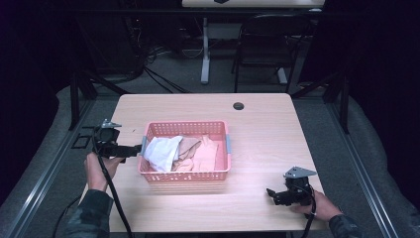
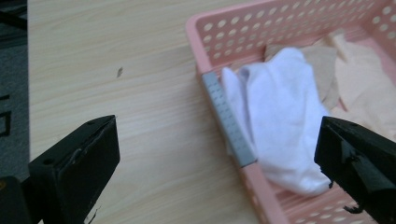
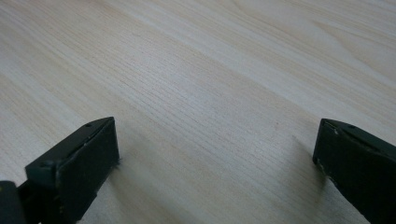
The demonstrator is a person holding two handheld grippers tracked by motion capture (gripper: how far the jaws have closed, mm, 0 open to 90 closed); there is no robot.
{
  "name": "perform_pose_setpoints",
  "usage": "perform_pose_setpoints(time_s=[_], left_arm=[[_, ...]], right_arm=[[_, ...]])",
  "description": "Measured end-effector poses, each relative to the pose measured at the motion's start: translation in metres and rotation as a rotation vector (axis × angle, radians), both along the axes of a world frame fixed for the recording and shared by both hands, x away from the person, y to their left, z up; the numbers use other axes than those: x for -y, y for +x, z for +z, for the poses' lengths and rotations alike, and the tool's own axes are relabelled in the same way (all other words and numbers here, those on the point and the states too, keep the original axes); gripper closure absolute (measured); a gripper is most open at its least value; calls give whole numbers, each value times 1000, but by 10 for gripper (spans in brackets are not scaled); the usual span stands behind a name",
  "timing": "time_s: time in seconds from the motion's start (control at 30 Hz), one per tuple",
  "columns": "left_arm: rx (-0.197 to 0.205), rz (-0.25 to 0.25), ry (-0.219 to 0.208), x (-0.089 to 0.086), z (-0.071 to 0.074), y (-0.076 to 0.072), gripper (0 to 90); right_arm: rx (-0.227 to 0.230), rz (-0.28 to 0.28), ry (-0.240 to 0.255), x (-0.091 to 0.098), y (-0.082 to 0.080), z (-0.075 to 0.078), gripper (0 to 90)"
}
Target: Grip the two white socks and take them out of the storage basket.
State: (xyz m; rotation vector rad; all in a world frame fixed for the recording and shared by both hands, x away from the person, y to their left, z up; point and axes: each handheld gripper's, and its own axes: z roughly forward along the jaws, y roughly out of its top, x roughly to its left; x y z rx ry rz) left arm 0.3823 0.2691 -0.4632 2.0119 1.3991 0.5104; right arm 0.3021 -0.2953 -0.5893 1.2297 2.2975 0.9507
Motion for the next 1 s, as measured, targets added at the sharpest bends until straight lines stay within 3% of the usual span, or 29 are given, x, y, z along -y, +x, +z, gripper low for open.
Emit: perform_pose_setpoints(time_s=[0.13, 0.37, 0.7, 0.77, 0.87, 0.9, 1.0], left_arm=[[-2, -43, 14, 20, 1, 5, 2], [-33, -109, 53, 55, -9, 16, 25], [-87, -149, 125, 93, -17, 31, 142], [-110, -158, 155, 105, -23, 37, 156], [-127, -161, 167, 112, -27, 41, 187], [-135, -160, 190, 118, -30, 45, 213], [-138, -140, 196, 122, -33, 49, 312]], right_arm=[[1, 0, 0, 0, 0, 0, 0], [0, 0, -1, 0, 0, 0, 0], [-1, 2, 1, 0, 0, 0, 0], [-2, 4, -1, 0, 0, 0, 0], [-2, 4, -1, 1, 0, 0, 0], [-2, 4, -1, 0, 0, 0, 0], [-2, 4, -1, 0, 0, 0, 0]])
